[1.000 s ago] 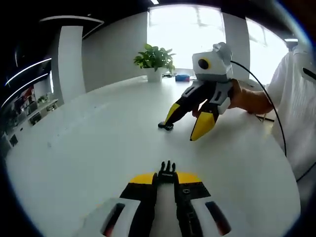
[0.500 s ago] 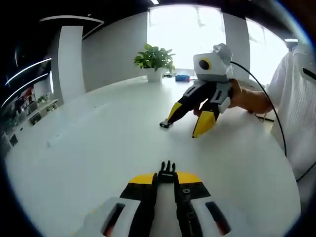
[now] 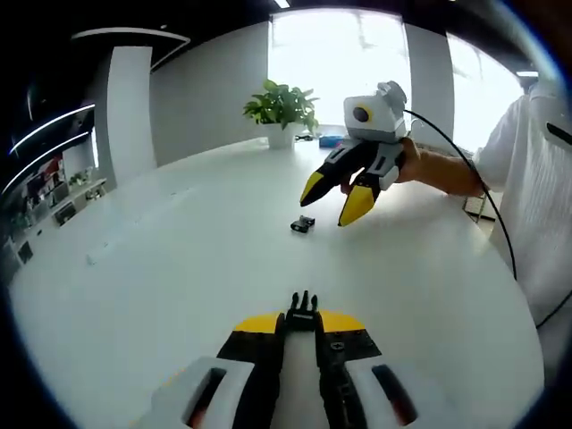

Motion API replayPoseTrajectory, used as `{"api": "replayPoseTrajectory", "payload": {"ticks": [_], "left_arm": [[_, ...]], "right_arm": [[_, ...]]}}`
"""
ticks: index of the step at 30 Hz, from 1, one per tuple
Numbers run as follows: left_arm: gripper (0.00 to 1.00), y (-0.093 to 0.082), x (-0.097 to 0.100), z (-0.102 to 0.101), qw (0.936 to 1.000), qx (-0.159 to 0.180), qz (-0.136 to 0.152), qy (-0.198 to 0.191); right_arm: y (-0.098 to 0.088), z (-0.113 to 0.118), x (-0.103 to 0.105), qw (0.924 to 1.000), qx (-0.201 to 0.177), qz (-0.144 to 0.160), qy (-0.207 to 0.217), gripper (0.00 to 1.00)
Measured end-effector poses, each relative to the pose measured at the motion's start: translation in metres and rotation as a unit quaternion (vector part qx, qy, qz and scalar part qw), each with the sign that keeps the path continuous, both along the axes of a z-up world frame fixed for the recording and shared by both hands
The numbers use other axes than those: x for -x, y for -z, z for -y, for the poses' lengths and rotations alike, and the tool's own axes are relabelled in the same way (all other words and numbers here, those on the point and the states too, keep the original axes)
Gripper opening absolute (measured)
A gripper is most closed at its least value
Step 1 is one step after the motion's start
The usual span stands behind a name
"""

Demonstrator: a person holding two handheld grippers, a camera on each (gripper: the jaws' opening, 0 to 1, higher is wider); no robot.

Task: Snap the two parts of the plastic buckle together until the buckle closes and remains connected.

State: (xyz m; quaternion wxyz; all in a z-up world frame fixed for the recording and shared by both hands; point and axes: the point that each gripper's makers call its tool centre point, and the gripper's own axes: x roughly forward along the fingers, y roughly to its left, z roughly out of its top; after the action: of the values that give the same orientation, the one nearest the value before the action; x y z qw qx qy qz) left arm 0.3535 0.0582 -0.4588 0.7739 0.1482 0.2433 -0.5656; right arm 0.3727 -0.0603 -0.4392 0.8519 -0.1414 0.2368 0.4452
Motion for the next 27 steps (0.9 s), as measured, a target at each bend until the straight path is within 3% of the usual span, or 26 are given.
{"api": "replayPoseTrajectory", "payload": {"ticks": [15,27], "left_arm": [[0.13,0.0,-0.004,-0.002,1.0,-0.003,-0.002,-0.001],[0.13,-0.001,-0.005,-0.002,1.0,-0.002,-0.003,-0.001]], "right_arm": [[0.001,0.005,-0.007,0.999,-0.028,-0.017,-0.031,0.34],[0.006,0.01,-0.018,0.9986,-0.021,-0.005,-0.048,0.27]]}}
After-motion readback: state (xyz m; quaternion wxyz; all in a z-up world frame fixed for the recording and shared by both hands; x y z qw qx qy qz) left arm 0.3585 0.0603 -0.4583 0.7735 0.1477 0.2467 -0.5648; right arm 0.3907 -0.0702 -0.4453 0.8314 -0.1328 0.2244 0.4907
